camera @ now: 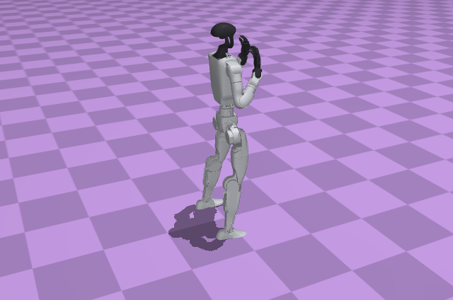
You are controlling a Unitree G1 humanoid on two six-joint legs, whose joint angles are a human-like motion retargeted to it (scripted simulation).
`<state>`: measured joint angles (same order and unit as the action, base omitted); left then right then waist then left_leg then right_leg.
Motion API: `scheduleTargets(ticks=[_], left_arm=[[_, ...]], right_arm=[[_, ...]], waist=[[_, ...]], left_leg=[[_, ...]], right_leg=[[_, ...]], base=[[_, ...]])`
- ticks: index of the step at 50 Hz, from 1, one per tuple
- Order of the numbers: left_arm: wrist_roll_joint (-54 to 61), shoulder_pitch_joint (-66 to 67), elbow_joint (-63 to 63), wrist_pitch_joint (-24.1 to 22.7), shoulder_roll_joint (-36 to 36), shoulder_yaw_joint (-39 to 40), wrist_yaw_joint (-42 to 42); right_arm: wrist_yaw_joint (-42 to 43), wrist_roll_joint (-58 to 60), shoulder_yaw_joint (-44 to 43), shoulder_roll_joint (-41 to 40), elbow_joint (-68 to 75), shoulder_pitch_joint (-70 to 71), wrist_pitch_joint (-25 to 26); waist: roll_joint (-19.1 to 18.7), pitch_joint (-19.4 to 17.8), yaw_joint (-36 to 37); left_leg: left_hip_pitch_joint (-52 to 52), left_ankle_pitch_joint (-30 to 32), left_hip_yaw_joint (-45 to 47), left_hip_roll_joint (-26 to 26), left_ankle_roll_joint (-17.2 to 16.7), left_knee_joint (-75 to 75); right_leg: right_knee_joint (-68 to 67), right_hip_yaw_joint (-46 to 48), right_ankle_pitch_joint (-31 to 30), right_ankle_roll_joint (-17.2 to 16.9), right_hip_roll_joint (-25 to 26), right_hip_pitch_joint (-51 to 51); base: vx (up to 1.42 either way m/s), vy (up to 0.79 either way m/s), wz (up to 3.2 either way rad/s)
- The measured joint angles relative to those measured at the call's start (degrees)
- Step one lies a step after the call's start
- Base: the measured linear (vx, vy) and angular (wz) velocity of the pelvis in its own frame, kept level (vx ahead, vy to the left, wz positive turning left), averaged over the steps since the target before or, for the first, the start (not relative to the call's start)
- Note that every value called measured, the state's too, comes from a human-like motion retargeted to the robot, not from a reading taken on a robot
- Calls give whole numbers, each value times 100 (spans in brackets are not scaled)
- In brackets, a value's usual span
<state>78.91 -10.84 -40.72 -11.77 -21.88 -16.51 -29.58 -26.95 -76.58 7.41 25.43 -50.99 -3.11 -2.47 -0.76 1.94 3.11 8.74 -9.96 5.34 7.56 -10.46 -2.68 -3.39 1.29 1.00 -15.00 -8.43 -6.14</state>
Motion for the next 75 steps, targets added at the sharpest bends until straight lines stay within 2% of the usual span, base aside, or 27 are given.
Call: scheduleTargets(ticks=[7, 17, 22, 28, 32, 38, 43, 53, 60, 65, 70, 75], left_arm=[[129, -569, 32, -167, 70, -172, 301], [-318, 619, 529, 321, -288, 91, -87], [-291, 931, 270, 278, -367, 65, 19], [-160, 181, 71, -55, -71, -53, 438], [-229, 59, 163, -24, -200, -18, 552], [-497, 976, 449, 327, -917, 243, 74], [-987, 1828, 445, 321, -1404, 634, 137], [-814, 1389, 83, -109, -1310, 578, 485], [-811, 1743, 821, 269, -1680, 415, -28], [-1130, 2264, 1641, 638, -1911, 335, -613], [-1546, 2362, 1743, 681, -1944, 14, -367], [-1074, 2300, 1485, 532, -1755, -159, -26]], right_arm=[[297, -267, 328, -496, 129, 689, -117], [-232, -192, 659, -229, 426, -319, 373], [-28, 178, 379, -193, 253, -163, 170], [419, 297, 330, -290, 203, 614, -89], [534, 196, 504, -417, 330, 833, -68], [82, 181, 201, -276, 553, -82, 285], [-8, 503, -289, -156, 648, -835, 348], [327, 311, -259, -481, 413, -627, 12], [21, 691, -576, -229, 1035, -1306, 295], [-579, 1693, -684, 180, 1433, -1739, 571], [-545, 1533, -354, 248, 1465, -1810, 669], [-12, 896, -190, 92, 1524, -1781, 393]], waist=[[-90, 161, -48], [-166, -38, -64], [-153, -66, -97], [-165, 131, 44], [-133, 179, 50], [-85, 60, 37], [-67, 0, 73], [-30, 163, 191], [5, 47, 247], [-36, 2, 268], [-41, -16, 282], [-17, 14, 296]], left_leg=[[-31, -4, 25, 18, -2, -23], [-10, -23, -17, -1, 15, -17], [-3, -14, -55, -20, 31, -6], [-53, -8, -91, 14, 3, -17], [-55, -7, -129, -3, 13, -15], [-6, -15, -185, -58, 47, 7], [6, -13, -198, -56, 48, 20], [-28, -15, -184, -2, 16, 7], [44, -38, -167, -45, 45, 22], [81, -62, -103, -1, 14, 16], [122, -77, -44, 13, 17, 14], [127, -85, -7, 12, 36, 4]], right_leg=[[-6, -22, -4, 0, 20, 39], [-5, 23, 41, 0, -5, -10], [-3, 63, 53, 0, -27, -38], [10, 112, 37, 0, 9, -22], [12, 155, 57, 0, -12, -47], [7, 215, 105, 0, -74, -123], [7, 241, 115, 0, -75, -140], [21, 239, 95, 0, -16, -108], [12, 228, 127, 0, -65, -164], [4, 178, 130, 0, -20, -163], [-12, 124, 139, 0, -5, -162], [-23, 89, 133, 0, -6, -141]], base=[[0, 0, 0], [0, 0, 0], [0, 0, 0], [0, 0, 0], [0, 0, 0], [0, 0, 0], [0, 0, 0], [0, 0, 0], [0, 0, 0], [0, 0, 0], [0, 0, 0], [0, 0, 0]])
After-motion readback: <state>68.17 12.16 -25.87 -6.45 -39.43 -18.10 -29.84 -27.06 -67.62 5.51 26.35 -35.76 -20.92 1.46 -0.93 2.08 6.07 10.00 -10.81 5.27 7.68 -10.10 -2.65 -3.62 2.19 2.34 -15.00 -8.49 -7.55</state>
